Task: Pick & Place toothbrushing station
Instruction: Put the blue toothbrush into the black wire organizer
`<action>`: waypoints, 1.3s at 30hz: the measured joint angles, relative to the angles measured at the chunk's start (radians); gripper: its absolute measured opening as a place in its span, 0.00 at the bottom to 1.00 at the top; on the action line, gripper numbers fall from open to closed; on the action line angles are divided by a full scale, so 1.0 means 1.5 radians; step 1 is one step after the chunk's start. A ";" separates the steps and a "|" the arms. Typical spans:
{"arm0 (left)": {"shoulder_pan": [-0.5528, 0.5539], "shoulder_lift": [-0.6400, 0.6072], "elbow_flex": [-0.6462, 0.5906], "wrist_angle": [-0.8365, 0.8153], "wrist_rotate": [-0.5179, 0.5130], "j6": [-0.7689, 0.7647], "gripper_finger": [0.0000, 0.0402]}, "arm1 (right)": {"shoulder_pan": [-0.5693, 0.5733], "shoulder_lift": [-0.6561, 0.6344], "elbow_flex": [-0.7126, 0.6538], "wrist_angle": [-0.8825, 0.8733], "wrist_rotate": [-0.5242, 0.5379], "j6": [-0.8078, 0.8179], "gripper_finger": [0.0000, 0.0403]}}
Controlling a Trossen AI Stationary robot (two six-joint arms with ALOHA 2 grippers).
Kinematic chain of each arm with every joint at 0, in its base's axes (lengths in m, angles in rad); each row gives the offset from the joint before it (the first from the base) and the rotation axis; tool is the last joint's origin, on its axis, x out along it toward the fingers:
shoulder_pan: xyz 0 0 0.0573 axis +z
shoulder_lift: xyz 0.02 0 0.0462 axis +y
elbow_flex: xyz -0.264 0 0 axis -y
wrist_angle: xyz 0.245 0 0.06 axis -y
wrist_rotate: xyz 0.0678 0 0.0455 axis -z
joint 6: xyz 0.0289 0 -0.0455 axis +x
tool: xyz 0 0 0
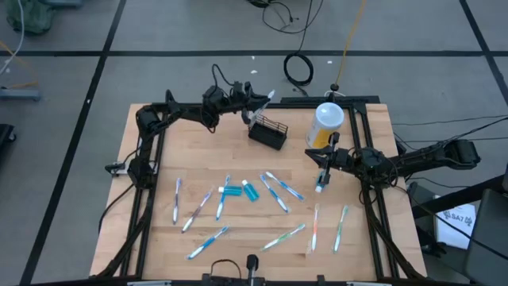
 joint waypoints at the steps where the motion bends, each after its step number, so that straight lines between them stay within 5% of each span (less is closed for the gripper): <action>1: -0.003 0.000 0.000 -0.011 0.000 0.021 0.03 | 0.000 0.000 0.000 0.000 0.000 0.000 0.05; 14: -0.014 -0.001 0.001 0.028 -0.009 0.072 0.03 | 0.000 0.000 0.000 0.000 0.000 -0.002 0.05; 24: -0.029 -0.001 0.001 -0.089 -0.015 0.165 0.02 | 0.000 0.000 0.000 0.000 0.000 -0.002 0.05; 39: -0.025 -0.001 0.001 -0.094 -0.064 0.121 0.01 | 0.000 0.000 0.000 0.000 0.000 0.023 0.05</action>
